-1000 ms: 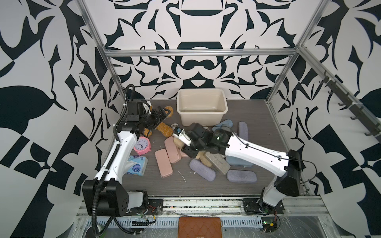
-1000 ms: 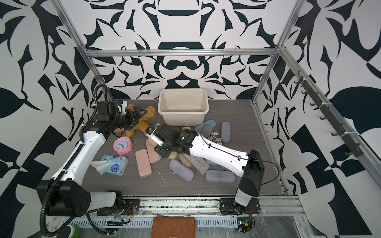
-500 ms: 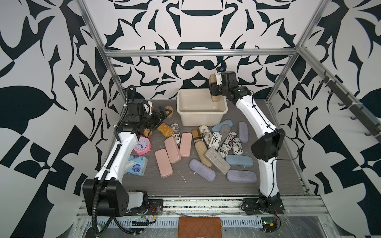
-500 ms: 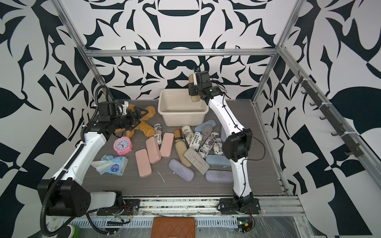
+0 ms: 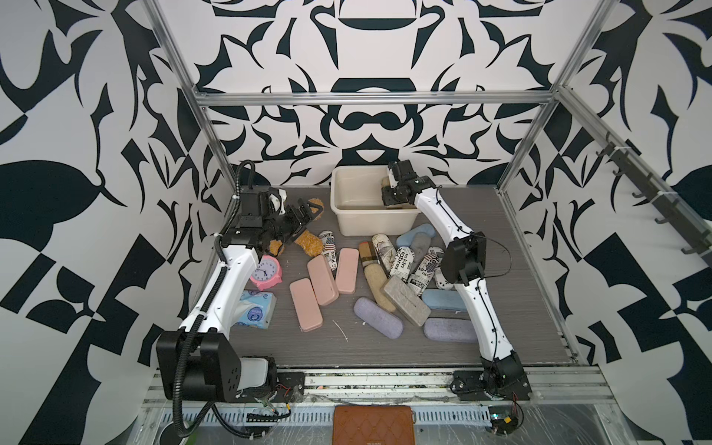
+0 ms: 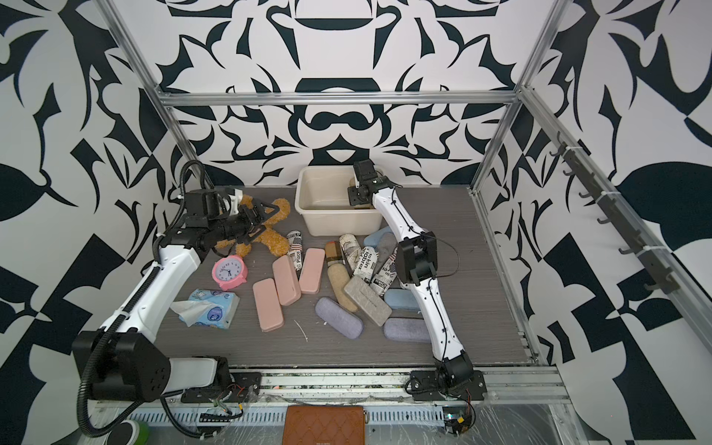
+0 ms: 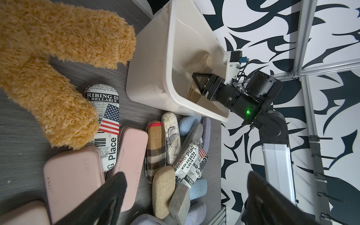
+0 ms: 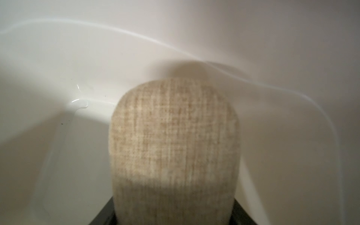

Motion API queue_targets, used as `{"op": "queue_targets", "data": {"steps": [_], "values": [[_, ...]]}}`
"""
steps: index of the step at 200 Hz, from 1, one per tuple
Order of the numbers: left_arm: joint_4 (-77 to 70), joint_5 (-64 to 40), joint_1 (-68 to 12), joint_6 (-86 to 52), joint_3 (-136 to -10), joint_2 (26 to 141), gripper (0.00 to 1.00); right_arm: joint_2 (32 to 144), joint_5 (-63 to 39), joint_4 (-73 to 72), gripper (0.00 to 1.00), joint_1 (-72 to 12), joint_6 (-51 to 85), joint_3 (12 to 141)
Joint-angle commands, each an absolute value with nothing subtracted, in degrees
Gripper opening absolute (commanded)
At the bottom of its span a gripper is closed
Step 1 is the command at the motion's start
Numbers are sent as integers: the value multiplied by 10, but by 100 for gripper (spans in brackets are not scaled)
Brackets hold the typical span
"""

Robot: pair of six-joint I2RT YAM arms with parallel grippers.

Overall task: Put the glasses cases into the storage boxes
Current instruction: Place the glasses case in the storage box.

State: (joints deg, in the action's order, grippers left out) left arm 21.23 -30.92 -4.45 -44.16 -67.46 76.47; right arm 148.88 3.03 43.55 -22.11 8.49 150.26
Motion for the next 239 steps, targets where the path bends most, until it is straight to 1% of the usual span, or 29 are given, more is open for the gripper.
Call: {"op": "queue_targets", "data": {"steps": [1,19,33,54,73,96,111,149,171,196,222,239], "values": [[206,-315,-41,-447,-667,766,100,1448,54,433,42,-221,95,1519],[206,-313,-41,-448,-666,766,100,1442,65,445,52,-221,97,1519],[206,-316,-41,-449,-666,768,100,1433,71,449,57,-221,98,1518],[206,-317,-41,-449,-666,767,100,1416,71,449,61,-222,95,1518],[206,-316,-41,-449,-665,766,100,1396,69,448,68,-223,94,1520],[206,-320,-41,-449,-667,765,100,1381,70,454,70,-225,89,1520],[204,-320,-41,-450,-665,765,100,1379,72,457,75,-227,84,1519],[202,-324,-41,-452,-664,766,100,1385,68,470,75,-233,78,1514],[202,-324,-41,-452,-664,767,100,1357,76,460,74,-250,64,1505],[202,-325,-41,-451,-664,767,100,1283,102,456,71,-291,42,1461],[200,-324,-41,-450,-663,762,100,1163,175,381,71,-360,-1,1325],[199,-324,-41,-451,-663,761,100,1116,195,399,71,-405,-10,1278]]}}
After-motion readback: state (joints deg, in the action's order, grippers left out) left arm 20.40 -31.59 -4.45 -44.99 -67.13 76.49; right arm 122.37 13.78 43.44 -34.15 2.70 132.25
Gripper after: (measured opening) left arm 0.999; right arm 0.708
